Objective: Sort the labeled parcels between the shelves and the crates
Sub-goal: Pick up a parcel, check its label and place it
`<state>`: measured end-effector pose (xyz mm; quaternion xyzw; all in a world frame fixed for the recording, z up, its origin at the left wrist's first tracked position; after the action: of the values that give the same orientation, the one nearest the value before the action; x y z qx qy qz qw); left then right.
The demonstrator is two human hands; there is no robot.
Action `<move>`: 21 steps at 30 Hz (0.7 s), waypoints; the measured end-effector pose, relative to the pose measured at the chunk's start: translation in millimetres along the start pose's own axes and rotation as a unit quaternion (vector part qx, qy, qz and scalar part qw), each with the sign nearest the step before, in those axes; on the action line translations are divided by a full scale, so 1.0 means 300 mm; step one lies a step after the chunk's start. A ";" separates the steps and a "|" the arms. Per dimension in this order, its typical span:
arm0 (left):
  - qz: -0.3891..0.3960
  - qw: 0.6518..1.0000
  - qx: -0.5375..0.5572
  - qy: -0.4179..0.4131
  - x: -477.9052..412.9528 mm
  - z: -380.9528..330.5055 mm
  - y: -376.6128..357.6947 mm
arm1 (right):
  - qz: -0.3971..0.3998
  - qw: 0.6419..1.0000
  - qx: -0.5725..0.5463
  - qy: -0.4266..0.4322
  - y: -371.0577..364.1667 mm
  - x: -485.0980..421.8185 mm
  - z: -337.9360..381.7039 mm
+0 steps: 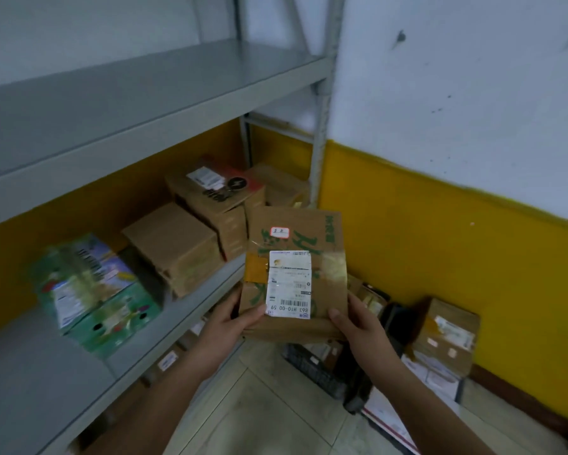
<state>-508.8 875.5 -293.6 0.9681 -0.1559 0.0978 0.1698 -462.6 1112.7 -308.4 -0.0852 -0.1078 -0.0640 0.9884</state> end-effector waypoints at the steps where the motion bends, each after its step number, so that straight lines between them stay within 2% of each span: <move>1: 0.011 1.000 0.000 0.004 -0.040 0.000 -0.019 | -0.008 1.000 -0.002 -0.001 0.023 -0.014 0.003; 12: 0.112 0.994 0.000 0.021 -0.574 -0.066 -0.103 | -0.127 0.990 -0.056 -0.036 0.194 -0.333 0.061; 21: 0.223 0.973 -0.053 0.025 -0.977 -0.074 -0.164 | -0.280 0.953 -0.095 -0.067 0.296 -0.580 -0.007</move>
<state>-768.7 1006.2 -358.8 0.8958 -0.3687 0.1490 0.1987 -617.8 1217.9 -363.2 -0.1495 -0.1867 -0.3422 0.9087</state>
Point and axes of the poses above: each hand's wrist, its own x-axis away from the middle knuckle, its own y-axis out of the back of the hand, z = x × y, the point moved 7 cm from there along -x, towards the middle knuckle, and after that the axes turned 14 degrees about -x, right-handed, at the moved point
